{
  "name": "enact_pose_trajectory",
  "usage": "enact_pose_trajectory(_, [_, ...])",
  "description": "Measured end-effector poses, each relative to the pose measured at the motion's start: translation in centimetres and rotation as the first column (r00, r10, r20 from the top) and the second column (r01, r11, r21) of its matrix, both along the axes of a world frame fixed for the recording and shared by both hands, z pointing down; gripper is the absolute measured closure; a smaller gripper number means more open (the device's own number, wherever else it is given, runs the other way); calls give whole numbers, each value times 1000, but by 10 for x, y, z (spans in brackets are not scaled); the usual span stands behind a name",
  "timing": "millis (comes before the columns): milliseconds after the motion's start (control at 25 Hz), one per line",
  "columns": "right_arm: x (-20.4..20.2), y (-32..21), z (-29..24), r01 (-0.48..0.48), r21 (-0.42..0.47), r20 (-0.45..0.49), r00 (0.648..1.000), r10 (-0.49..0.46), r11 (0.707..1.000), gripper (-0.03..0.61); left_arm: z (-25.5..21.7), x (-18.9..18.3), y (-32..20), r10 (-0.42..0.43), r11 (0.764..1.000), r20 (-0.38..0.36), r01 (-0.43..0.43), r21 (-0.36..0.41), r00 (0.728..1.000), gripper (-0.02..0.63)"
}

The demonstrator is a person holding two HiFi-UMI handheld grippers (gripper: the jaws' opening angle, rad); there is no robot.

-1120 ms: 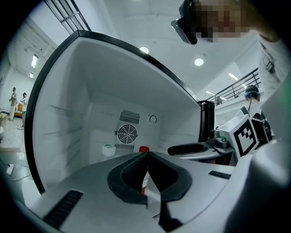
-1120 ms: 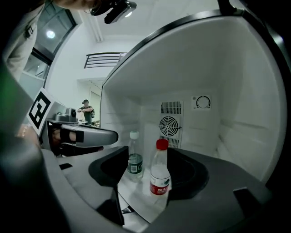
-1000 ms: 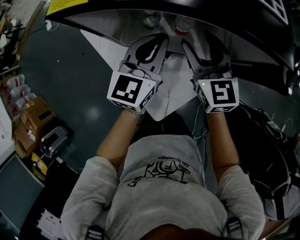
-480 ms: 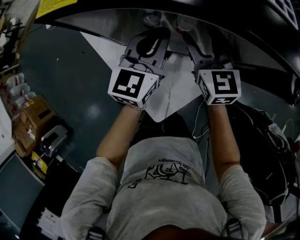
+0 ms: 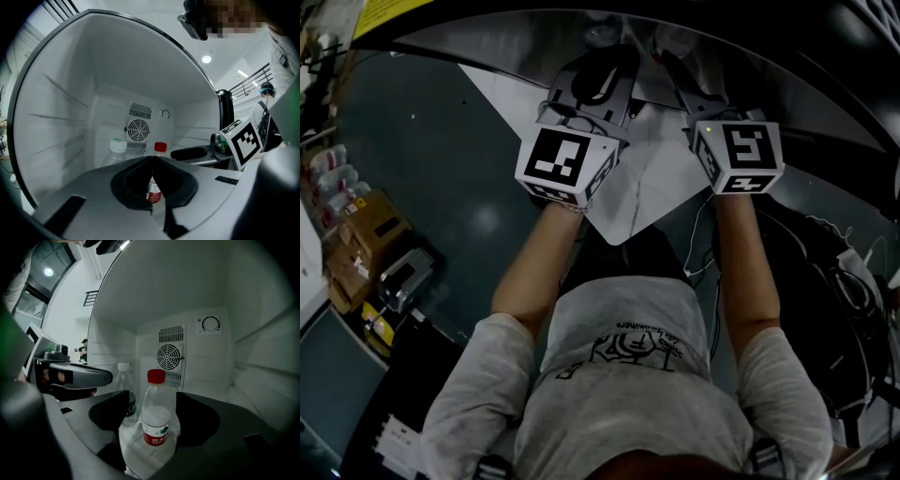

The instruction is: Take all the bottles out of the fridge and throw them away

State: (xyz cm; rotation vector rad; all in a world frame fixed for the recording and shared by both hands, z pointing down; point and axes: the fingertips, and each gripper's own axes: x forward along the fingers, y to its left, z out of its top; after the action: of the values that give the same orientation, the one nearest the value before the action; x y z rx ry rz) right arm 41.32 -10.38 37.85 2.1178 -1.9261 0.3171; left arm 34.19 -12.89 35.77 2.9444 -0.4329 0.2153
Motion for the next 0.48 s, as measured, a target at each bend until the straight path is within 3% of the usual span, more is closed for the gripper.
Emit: enact_pose_trajectory(480, [5,-22,11,16,-15,-2,1000,-16,1000,267,9,1,-10,-13,1000,8,13,-7,1000,598])
